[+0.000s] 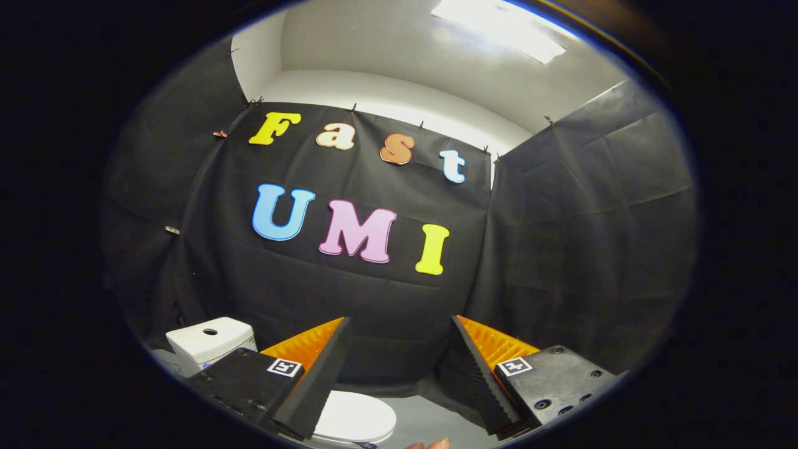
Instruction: Open the toilet lid.
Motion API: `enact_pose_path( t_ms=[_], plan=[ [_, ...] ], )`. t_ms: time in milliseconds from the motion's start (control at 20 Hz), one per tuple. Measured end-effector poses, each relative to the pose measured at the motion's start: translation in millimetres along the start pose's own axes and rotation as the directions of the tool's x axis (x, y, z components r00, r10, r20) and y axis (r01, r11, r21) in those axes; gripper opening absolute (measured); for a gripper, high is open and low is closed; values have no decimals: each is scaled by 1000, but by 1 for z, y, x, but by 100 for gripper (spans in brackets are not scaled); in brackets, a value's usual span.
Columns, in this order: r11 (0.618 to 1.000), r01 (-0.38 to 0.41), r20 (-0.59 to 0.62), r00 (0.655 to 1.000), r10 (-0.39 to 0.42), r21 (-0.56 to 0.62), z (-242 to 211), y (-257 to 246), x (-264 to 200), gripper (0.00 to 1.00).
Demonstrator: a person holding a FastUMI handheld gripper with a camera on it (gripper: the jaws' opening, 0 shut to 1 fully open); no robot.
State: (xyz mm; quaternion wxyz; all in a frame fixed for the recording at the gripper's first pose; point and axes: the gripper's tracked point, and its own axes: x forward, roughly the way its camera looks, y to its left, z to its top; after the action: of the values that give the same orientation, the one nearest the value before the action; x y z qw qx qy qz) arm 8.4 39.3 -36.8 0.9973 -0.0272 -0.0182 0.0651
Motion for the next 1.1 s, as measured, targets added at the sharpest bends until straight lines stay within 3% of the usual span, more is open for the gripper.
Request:
enact_pose_path(
  t_ms=[400, 950, 1100],
  plan=[
    [973, -113, -123, 983, 140, 200, -94, 19, 13, 98],
    [884, -214, -195, 928, 316, 417, -220, 25, 30, 98],
    [849, -196, -223, 913, 340, 491, -255, 19, 30, 98]
  ],
)
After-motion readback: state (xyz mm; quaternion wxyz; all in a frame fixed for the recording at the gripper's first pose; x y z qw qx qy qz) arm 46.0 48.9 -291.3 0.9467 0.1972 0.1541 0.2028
